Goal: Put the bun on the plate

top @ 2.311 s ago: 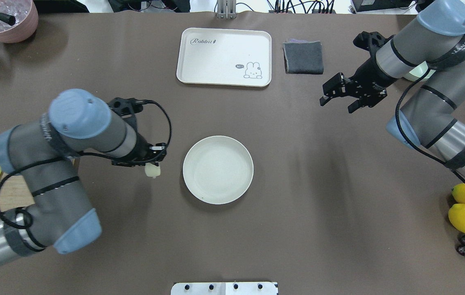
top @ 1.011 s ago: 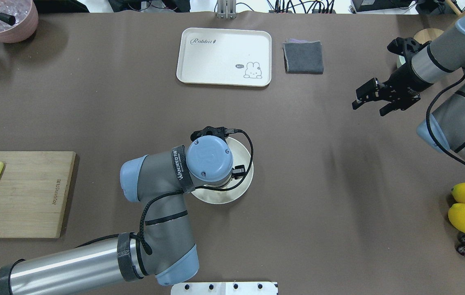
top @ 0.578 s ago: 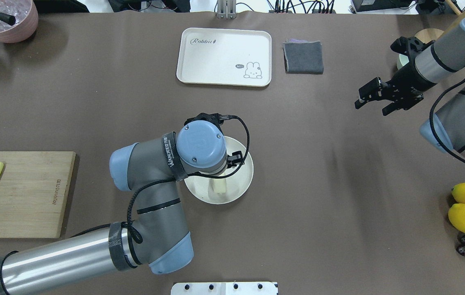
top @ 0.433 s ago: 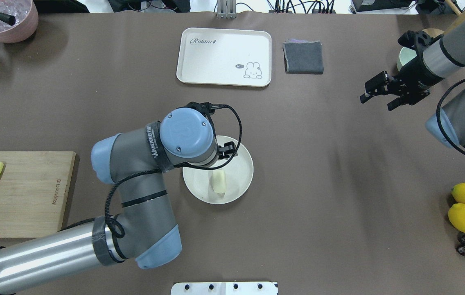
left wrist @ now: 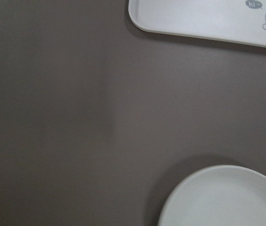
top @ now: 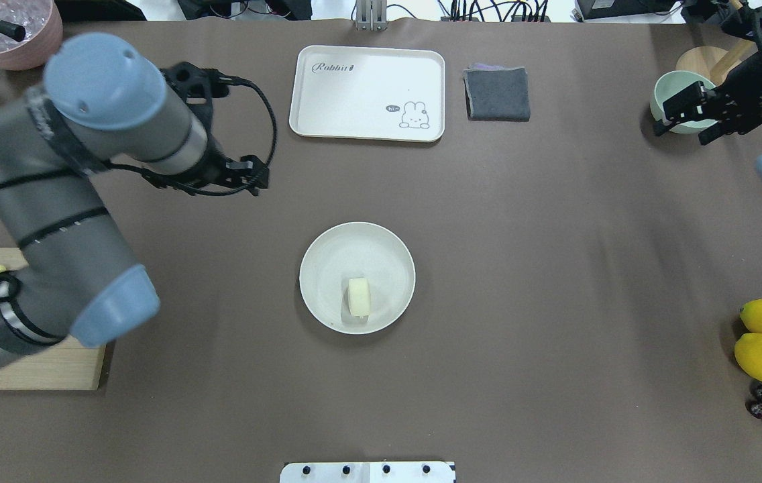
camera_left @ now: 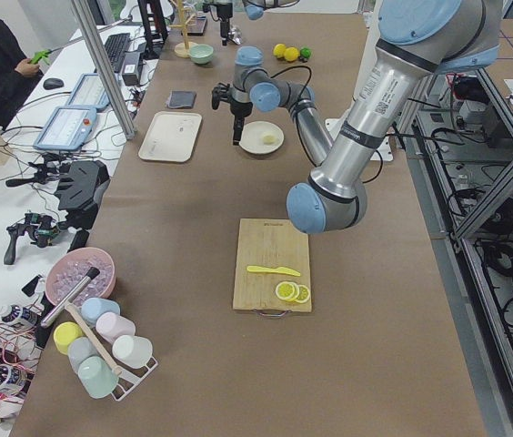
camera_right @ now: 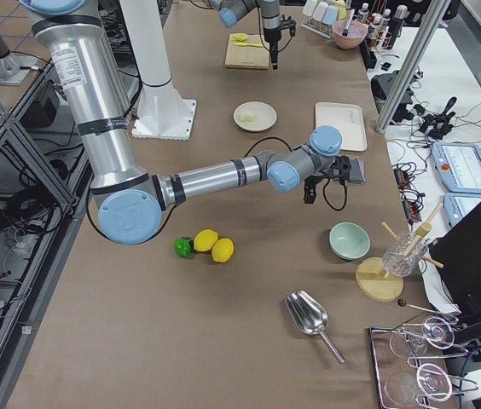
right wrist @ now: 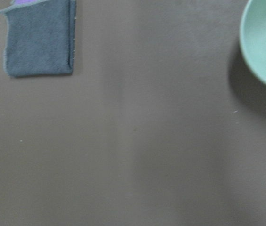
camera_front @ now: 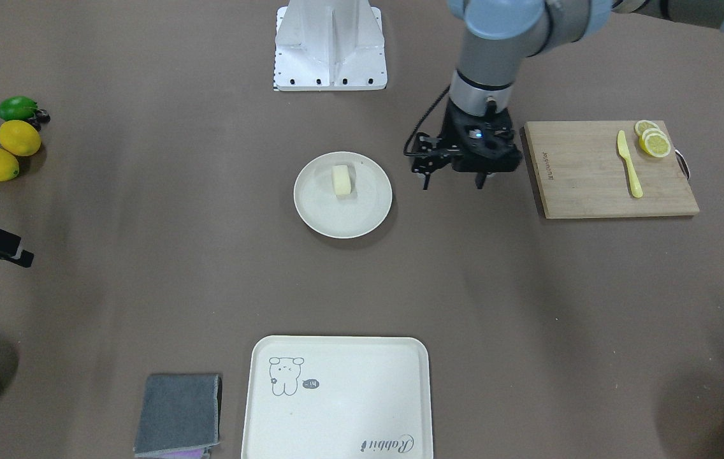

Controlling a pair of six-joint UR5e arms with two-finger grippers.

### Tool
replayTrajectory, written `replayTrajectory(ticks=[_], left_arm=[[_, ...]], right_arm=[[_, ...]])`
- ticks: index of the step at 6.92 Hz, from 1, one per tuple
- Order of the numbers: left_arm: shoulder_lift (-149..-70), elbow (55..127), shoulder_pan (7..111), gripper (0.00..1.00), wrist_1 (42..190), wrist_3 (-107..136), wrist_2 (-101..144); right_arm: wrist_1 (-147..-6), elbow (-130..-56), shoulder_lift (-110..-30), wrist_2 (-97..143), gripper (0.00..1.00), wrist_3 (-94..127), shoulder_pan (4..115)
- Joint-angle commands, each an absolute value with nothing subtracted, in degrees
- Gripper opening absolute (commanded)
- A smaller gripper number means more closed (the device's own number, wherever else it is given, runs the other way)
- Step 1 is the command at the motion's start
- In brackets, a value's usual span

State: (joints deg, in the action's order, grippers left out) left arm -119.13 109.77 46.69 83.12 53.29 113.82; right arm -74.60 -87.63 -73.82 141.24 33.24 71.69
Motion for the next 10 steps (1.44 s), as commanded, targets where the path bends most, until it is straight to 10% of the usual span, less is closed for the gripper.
replayTrajectory(ticks=[1,10], left_arm=[[-106.41,108.39,67.23,0.97,82.79,21.78,130.80],[-90.53,96.59,87.45,0.97,84.99,2.73,135.70]], right_arm=[[-86.36,-88.07,-75.83,138.34,1.00,11.78,80.29],[-87.89,-89.73,-84.28,132.19,1.00,-7.47,87.09]])
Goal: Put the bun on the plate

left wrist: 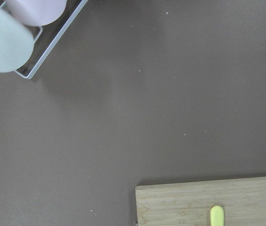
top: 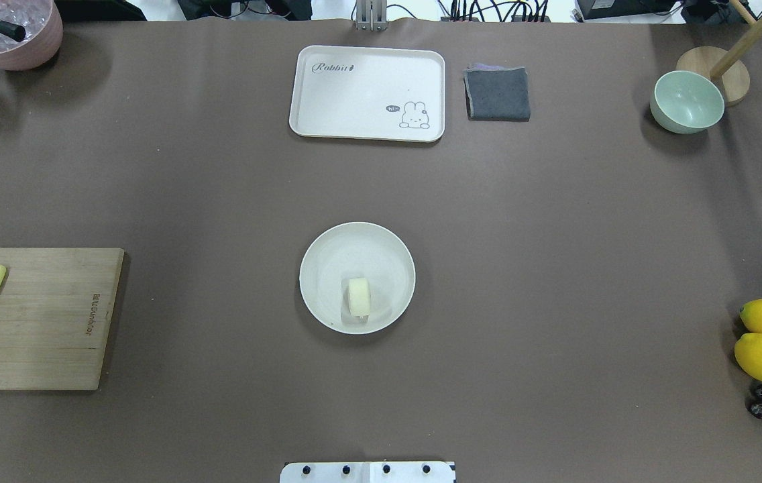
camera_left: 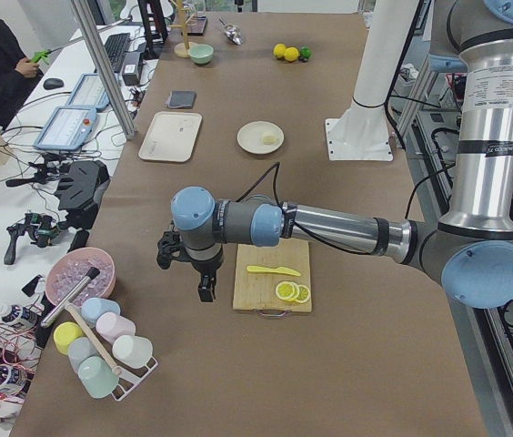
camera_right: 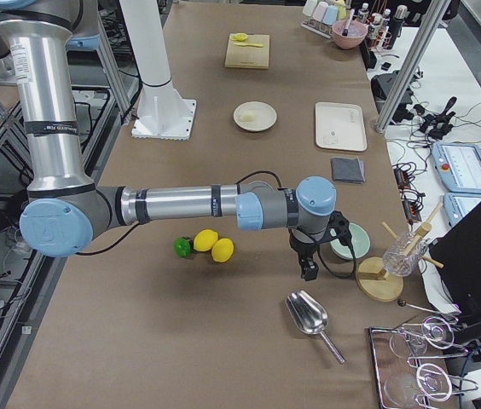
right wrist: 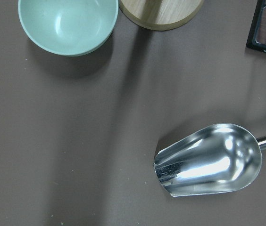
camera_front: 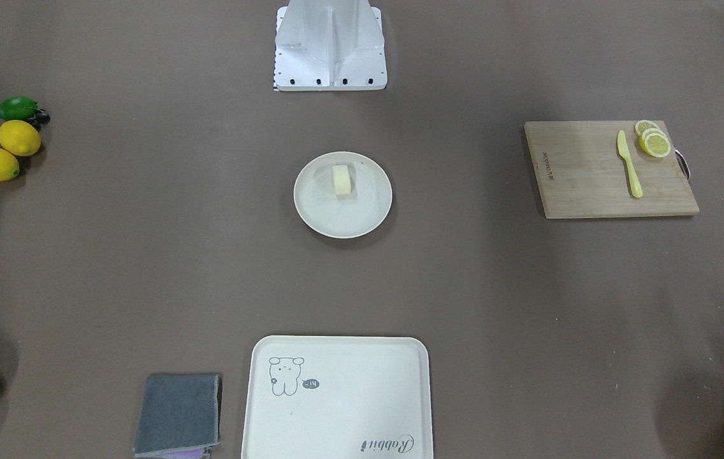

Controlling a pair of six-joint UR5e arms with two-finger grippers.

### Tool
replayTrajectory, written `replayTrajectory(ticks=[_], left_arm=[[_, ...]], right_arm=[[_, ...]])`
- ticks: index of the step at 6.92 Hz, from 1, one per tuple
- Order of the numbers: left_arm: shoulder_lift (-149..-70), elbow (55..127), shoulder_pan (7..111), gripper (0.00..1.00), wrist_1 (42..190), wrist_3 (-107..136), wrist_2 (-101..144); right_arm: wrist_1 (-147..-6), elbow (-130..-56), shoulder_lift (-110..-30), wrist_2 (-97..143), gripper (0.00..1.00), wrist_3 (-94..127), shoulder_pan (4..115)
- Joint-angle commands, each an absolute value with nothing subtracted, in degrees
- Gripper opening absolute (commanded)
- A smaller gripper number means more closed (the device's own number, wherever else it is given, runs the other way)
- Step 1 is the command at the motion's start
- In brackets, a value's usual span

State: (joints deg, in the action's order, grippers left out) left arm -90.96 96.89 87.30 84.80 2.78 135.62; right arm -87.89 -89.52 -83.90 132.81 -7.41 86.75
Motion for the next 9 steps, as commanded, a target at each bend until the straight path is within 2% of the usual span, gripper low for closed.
replayTrajectory(ticks=[1,4,6,9], left_arm=[[-90.79,94.85,87.02,0.97,85.08,2.55,135.36],[-92.37,93.96,87.01,0.98,85.34,2.29,135.70],[-91.41,95.79,87.36,0.98,85.17,2.29,135.36],[-90.19,94.83,87.45,0.97,84.99,2.64,135.61]], right_arm=[[-87.89,-89.65,-84.72,132.01,1.00,-7.47,87.10],[-87.80,-92.01,-84.99,132.80,1.00,-7.47,88.32],[-87.80,-92.11,-85.43,133.85,1.00,-7.21,89.38],[-87.80,-92.90,-86.04,133.34,1.00,-7.47,90.09]])
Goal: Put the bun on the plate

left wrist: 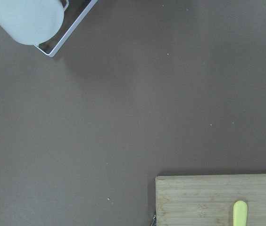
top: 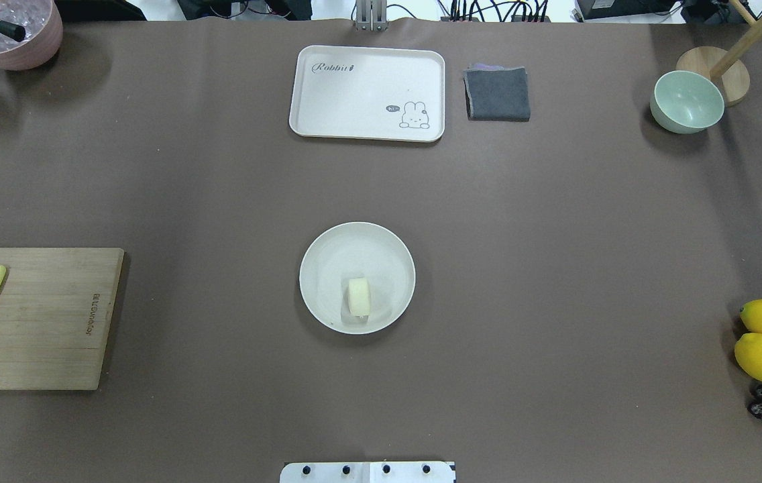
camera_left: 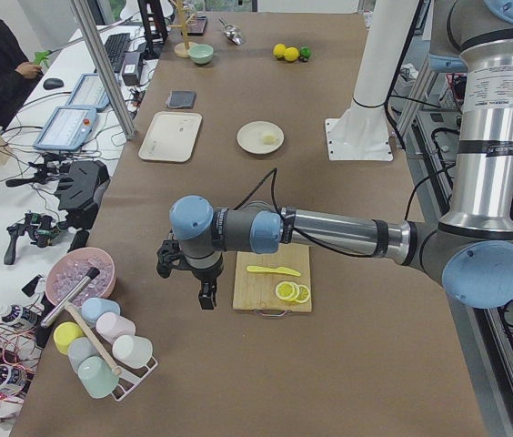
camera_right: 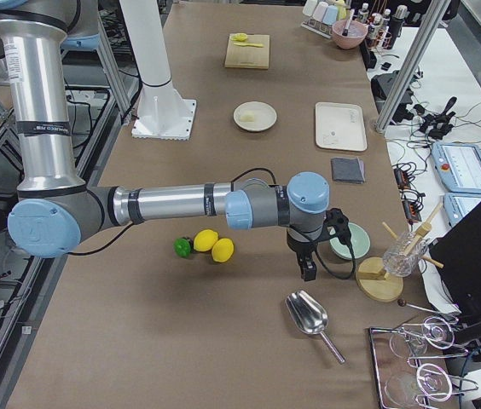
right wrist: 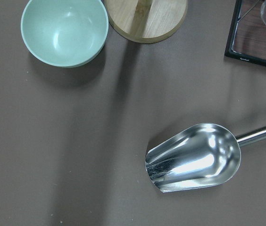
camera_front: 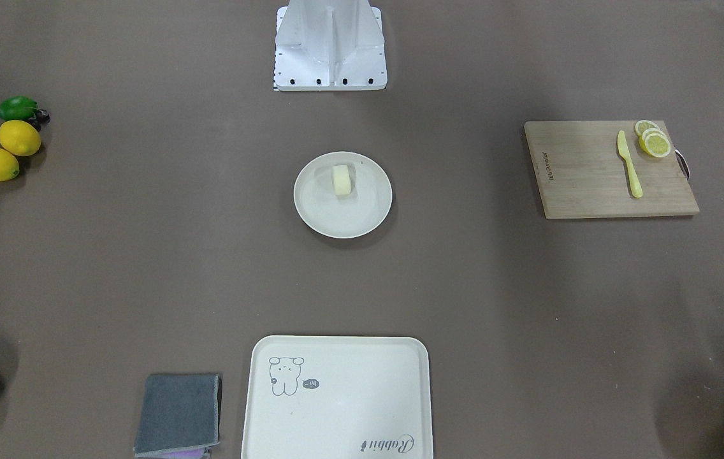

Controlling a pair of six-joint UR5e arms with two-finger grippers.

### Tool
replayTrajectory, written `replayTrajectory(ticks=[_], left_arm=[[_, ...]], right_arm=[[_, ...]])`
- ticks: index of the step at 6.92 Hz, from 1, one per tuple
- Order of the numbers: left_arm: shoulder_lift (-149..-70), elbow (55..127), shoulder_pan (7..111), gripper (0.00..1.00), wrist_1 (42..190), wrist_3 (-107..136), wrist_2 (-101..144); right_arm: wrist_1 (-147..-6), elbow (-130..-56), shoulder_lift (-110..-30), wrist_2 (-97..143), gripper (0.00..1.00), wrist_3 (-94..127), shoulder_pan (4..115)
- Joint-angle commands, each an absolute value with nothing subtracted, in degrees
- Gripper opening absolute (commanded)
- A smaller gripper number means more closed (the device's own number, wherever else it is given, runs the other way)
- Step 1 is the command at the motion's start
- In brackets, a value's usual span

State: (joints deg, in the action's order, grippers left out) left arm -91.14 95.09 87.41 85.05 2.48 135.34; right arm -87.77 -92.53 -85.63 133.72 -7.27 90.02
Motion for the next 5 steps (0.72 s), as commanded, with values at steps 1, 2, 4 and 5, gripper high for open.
replayTrajectory(ticks=[1,2,4,5], left_arm=[[-90.09,94.92,87.45,0.97,84.99,2.46,135.62],[-90.00,94.75,87.36,0.98,84.82,2.29,135.44],[-90.18,95.18,87.45,0.98,84.99,2.29,135.09],[-89.83,95.36,87.63,0.98,84.90,2.29,135.00]], right_arm=[[-87.80,-92.81,-85.87,133.16,1.00,-7.38,89.13],[-87.63,-93.33,-87.26,133.68,1.00,-7.56,89.12],[-87.28,-93.34,-88.23,133.86,1.00,-7.73,89.12],[-87.19,-93.34,-88.68,133.86,1.00,-7.73,89.12]])
